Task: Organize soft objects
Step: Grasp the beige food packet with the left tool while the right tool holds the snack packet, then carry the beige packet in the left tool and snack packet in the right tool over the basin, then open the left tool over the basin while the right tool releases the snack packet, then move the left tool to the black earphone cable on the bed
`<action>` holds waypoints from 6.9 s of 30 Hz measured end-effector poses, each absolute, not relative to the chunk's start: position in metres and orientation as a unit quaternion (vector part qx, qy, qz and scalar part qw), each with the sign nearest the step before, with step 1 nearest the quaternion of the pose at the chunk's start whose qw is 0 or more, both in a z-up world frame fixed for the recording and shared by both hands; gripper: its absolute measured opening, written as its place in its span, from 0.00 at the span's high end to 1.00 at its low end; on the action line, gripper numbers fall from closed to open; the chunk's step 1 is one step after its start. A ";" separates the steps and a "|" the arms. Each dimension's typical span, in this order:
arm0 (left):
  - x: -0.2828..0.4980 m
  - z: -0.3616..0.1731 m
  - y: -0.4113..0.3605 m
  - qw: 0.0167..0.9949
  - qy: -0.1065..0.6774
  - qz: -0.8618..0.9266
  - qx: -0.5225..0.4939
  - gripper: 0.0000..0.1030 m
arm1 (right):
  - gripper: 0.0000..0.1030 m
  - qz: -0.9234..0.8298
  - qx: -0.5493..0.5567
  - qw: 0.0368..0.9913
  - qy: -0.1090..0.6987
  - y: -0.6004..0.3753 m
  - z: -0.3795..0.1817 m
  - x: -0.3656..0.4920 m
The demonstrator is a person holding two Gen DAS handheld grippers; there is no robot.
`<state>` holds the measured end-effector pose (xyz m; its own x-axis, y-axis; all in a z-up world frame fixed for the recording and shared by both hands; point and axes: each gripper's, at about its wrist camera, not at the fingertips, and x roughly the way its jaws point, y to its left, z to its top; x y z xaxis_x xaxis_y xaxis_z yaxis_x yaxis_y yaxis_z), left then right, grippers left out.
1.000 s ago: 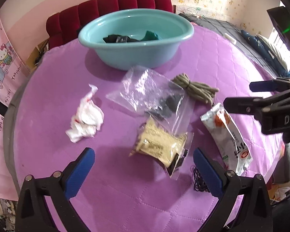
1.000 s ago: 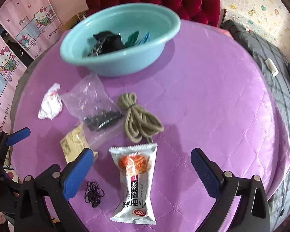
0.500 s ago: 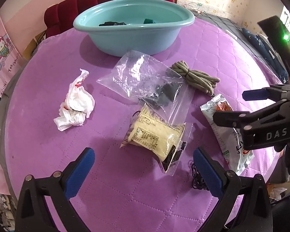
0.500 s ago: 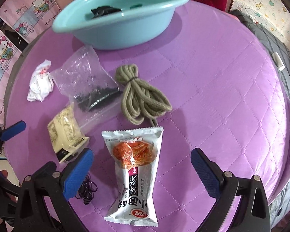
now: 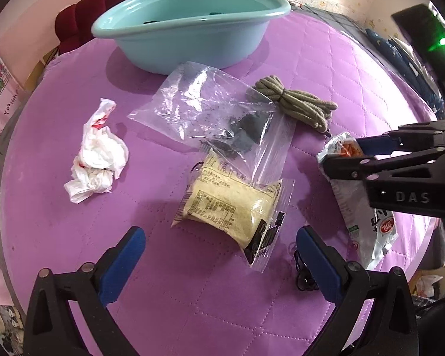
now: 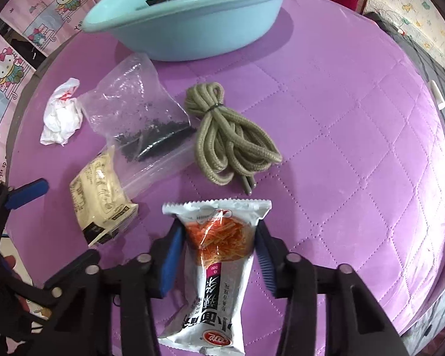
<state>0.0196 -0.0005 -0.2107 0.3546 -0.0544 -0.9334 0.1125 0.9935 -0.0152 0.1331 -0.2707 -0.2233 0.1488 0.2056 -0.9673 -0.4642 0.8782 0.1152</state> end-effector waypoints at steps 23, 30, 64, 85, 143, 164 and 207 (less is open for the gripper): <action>0.074 -0.243 -0.019 0.782 0.608 -0.113 0.077 0.00 | 0.70 0.213 -0.082 0.759 0.609 -0.307 -0.185 0.124; 0.076 -0.244 -0.027 0.781 0.609 -0.118 0.074 0.16 | 0.70 0.213 -0.082 0.758 0.611 -0.302 -0.189 0.125; 0.008 -0.175 0.005 0.824 0.558 -0.098 -0.010 0.36 | 0.70 0.248 -0.107 0.768 0.581 -0.283 -0.162 0.101; 0.033 -0.106 0.018 0.864 0.496 -0.088 -0.018 0.36 | 0.72 0.274 -0.102 0.807 0.513 -0.270 -0.078 0.125; 0.269 -0.155 0.055 0.848 0.526 -0.054 0.040 0.36 | 0.72 0.216 -0.073 0.793 0.565 -0.164 -0.141 0.376; 0.269 -0.162 0.050 0.847 0.528 -0.026 0.052 0.25 | 0.53 0.210 -0.054 0.792 0.571 -0.168 -0.152 0.381; 0.093 -0.095 0.029 0.881 0.472 -0.013 0.022 0.00 | 0.00 0.215 -0.071 0.819 0.527 -0.260 -0.068 0.190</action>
